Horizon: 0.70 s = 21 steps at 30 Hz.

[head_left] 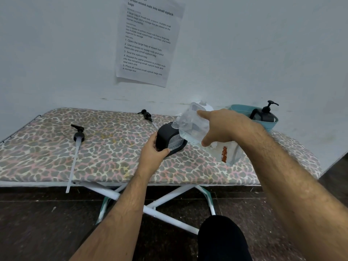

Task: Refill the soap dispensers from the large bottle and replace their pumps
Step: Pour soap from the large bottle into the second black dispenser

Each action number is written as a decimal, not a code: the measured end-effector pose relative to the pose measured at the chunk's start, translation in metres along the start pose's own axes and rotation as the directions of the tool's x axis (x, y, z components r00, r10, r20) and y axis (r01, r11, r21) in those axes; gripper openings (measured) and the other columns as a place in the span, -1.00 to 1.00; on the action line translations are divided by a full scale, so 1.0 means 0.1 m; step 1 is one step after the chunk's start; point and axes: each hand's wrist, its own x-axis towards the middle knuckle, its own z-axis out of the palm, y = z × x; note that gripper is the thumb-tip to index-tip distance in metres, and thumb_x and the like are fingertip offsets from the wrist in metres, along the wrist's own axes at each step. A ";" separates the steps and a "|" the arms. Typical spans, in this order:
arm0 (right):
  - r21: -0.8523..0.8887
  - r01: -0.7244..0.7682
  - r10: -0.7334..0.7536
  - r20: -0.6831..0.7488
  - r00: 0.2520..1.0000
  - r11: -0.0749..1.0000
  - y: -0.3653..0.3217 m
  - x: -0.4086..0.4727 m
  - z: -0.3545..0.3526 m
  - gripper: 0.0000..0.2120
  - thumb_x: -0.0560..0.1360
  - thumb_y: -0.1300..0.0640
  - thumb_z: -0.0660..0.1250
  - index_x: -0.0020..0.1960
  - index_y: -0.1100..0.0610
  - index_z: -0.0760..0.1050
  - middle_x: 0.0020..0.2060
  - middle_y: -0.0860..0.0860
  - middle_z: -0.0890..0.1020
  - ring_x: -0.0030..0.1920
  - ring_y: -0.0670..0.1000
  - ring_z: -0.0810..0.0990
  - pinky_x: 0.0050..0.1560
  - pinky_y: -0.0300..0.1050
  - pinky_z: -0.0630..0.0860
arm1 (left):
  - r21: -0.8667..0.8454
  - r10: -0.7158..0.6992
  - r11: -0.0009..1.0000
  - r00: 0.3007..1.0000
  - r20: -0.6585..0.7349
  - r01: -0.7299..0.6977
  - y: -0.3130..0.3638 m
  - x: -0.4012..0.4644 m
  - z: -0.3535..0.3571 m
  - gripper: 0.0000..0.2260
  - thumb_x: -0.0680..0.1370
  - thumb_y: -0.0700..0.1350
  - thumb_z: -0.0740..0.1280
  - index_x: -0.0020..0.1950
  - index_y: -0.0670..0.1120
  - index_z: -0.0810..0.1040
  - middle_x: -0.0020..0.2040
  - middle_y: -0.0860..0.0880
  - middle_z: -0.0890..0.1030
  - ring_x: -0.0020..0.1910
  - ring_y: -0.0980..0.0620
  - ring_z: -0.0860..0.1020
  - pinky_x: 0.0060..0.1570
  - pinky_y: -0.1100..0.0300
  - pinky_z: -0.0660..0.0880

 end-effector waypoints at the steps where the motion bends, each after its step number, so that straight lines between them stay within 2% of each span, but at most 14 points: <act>1: -0.001 0.003 -0.003 0.000 1.000 1.000 0.00 0.00 0.00 -0.07 0.42 -0.10 0.49 0.59 -0.14 -0.02 0.41 -0.03 0.45 0.26 0.06 0.50 0.06 -0.02 0.50 | 0.001 0.002 1.000 1.000 -0.001 -0.002 0.00 0.00 0.00 -0.44 0.47 -0.30 0.43 0.41 0.05 0.40 0.05 0.30 0.53 0.01 0.37 0.54 -0.05 0.42 0.48; 8: 0.005 0.004 -0.004 0.004 1.000 1.000 0.00 0.00 0.00 -0.07 0.42 -0.10 0.49 0.59 -0.14 -0.01 0.40 -0.03 0.45 0.25 0.06 0.51 0.06 -0.02 0.50 | -0.010 0.004 1.000 1.000 0.000 -0.004 -0.02 0.01 0.00 -0.43 0.47 -0.30 0.43 0.42 0.05 0.40 0.08 0.27 0.55 0.05 0.32 0.56 -0.02 0.41 0.49; 14: 0.004 0.000 0.000 0.004 1.000 1.000 0.00 -0.01 0.00 -0.07 0.42 -0.10 0.49 0.59 -0.14 -0.02 0.42 -0.02 0.43 0.27 0.07 0.50 0.07 -0.02 0.49 | 0.001 0.007 1.000 1.000 -0.006 -0.007 -0.02 0.01 0.01 -0.44 0.47 -0.31 0.43 0.29 0.19 0.36 0.03 0.30 0.53 -0.06 0.45 0.55 -0.11 0.48 0.49; 21: 0.007 -0.004 0.004 0.007 1.000 1.000 0.00 0.00 0.00 -0.07 0.42 -0.10 0.49 0.59 -0.15 -0.02 0.41 -0.02 0.44 0.27 0.07 0.50 0.08 -0.01 0.50 | -0.004 0.001 1.000 1.000 0.000 -0.001 -0.04 0.02 0.00 -0.43 0.47 -0.30 0.43 0.41 0.07 0.40 0.06 0.30 0.54 0.05 0.34 0.55 0.03 0.35 0.50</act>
